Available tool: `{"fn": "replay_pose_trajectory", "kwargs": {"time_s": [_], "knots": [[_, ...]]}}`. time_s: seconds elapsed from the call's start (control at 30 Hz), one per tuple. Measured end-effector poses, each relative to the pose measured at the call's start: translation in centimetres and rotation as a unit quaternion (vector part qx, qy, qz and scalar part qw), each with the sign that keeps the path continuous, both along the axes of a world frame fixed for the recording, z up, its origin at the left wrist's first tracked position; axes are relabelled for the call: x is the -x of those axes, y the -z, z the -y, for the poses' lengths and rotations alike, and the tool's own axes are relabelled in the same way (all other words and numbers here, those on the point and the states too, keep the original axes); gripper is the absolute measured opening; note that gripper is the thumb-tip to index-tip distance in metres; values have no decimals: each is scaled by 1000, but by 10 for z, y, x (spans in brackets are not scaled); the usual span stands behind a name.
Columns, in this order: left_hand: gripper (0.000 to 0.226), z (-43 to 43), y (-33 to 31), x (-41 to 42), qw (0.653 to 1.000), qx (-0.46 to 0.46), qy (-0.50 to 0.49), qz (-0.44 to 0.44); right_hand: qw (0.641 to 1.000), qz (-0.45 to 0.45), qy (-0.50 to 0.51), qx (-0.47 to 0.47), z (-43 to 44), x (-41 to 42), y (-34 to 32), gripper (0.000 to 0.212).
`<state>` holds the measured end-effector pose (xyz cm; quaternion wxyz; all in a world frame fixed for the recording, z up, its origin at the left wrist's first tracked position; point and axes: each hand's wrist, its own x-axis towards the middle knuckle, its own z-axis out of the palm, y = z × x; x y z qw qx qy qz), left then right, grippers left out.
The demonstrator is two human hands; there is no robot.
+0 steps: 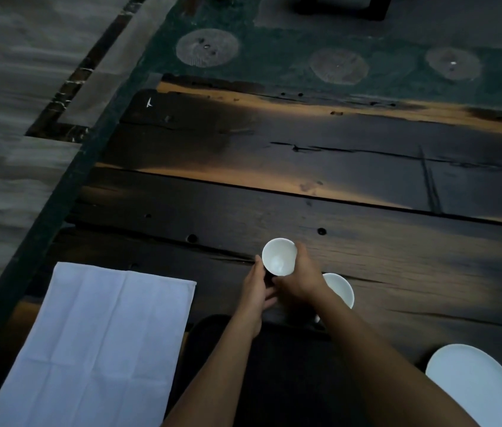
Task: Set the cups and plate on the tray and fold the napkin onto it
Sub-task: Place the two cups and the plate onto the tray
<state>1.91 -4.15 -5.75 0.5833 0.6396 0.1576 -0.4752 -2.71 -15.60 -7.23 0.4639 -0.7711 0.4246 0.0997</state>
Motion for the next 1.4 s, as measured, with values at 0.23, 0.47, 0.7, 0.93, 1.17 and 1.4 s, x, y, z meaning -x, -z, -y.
{"fn": "replay_pose_trajectory", "kwargs": {"time_s": [0.23, 0.47, 0.7, 0.93, 1.17, 1.4], "knots": [[42, -14, 0, 5, 1000, 12, -15, 14, 998, 49, 31, -28, -14, 11, -1, 88], [30, -39, -8, 16, 998, 38, -32, 26, 983, 115, 67, -128, -38, 24, -11, 83], [30, -74, -23, 35, 997, 50, -57, 19, 971, 166, 103, -137, -80, 38, -17, 83], [31, -117, -27, 61, 992, 71, -100, -14, 972, 172, 106, -123, -127, 69, -14, 82], [26, -154, -24, 80, 988, 71, -136, -22, 980, 134, 100, -112, -164, 86, -14, 86], [30, -178, -18, 90, 989, 36, -146, 8, 978, 118, 111, -128, -195, 91, -11, 85]]}}
